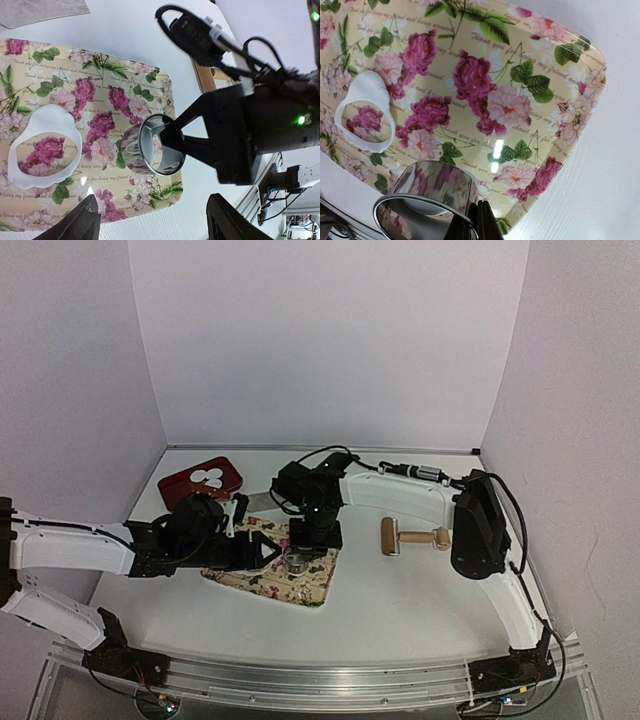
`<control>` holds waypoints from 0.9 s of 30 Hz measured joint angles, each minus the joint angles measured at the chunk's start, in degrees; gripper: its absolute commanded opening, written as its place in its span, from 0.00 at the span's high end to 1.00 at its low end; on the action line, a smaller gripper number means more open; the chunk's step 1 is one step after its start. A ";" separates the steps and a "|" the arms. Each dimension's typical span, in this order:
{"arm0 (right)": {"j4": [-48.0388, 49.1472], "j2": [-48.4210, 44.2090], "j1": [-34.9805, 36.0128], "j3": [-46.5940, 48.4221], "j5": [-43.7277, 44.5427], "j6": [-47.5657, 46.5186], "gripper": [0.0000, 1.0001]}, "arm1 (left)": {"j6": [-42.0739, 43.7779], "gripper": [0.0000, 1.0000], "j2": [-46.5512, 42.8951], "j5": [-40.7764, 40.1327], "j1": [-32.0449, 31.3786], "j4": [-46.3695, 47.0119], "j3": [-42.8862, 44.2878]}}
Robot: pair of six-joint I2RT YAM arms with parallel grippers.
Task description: Roll out the dumpling wrappers from the dough
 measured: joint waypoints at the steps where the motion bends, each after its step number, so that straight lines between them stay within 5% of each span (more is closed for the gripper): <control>1: -0.02 -0.60 -0.16 -0.09 -0.27 0.32 1.00 | 0.74 0.27 0.00 0.22 0.00 1.02 -0.87; 27: -0.40 -4.17 -0.92 -0.11 -4.02 2.76 1.00 | 8.05 0.26 15.31 1.54 -0.39 7.78 2.76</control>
